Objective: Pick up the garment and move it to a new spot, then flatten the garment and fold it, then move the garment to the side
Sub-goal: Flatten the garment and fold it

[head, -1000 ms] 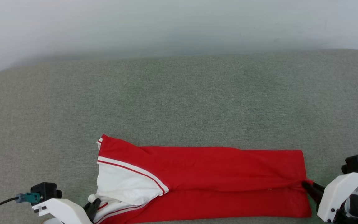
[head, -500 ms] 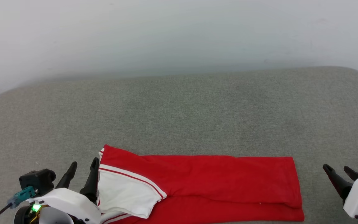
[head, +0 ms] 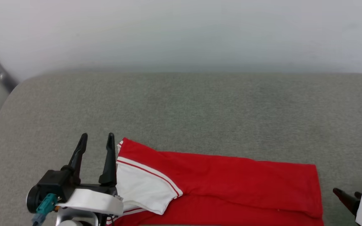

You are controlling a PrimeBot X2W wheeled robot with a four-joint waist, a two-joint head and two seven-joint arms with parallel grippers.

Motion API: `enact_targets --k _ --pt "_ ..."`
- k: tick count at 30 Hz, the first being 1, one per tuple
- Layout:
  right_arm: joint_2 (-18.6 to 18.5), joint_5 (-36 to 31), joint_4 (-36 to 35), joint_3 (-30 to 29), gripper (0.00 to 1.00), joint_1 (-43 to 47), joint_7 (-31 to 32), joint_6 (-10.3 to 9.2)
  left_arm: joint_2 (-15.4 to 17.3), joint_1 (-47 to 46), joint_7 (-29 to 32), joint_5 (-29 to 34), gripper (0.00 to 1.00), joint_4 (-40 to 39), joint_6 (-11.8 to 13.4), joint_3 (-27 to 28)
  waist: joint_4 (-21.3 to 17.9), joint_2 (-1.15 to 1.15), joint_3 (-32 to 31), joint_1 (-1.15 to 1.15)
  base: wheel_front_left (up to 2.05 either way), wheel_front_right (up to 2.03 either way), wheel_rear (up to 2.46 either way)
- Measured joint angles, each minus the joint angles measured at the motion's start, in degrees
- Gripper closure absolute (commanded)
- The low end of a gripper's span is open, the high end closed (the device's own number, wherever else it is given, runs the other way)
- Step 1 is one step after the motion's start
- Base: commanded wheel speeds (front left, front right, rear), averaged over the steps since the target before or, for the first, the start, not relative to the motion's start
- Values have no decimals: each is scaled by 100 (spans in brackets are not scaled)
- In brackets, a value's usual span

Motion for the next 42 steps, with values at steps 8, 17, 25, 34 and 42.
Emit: enact_targets --k 8,17,25,34,42 --pt "190 16 682 41 0 -211 116 0 -191 -224 -112 178 0 -22 -22 -174 416 0 396 1 0 0 0" --pt "152 235 1433 209 67 -528 142 -1 -232 -401 -146 192 0 92 -105 -196 635 0 663 0 0 0 0" --pt "-34 504 1523 639 100 -667 -57 -8 -219 -405 -170 192 0 148 -112 -172 539 0 607 1 0 0 0" --pt "-347 668 1141 954 100 -647 -216 -7 -91 -142 -83 257 0 194 62 -172 368 0 295 1 0 0 0" --pt "-605 552 910 93 100 -588 -36 1 -30 37 -5 283 0 122 179 -183 186 0 142 1 0 0 0"
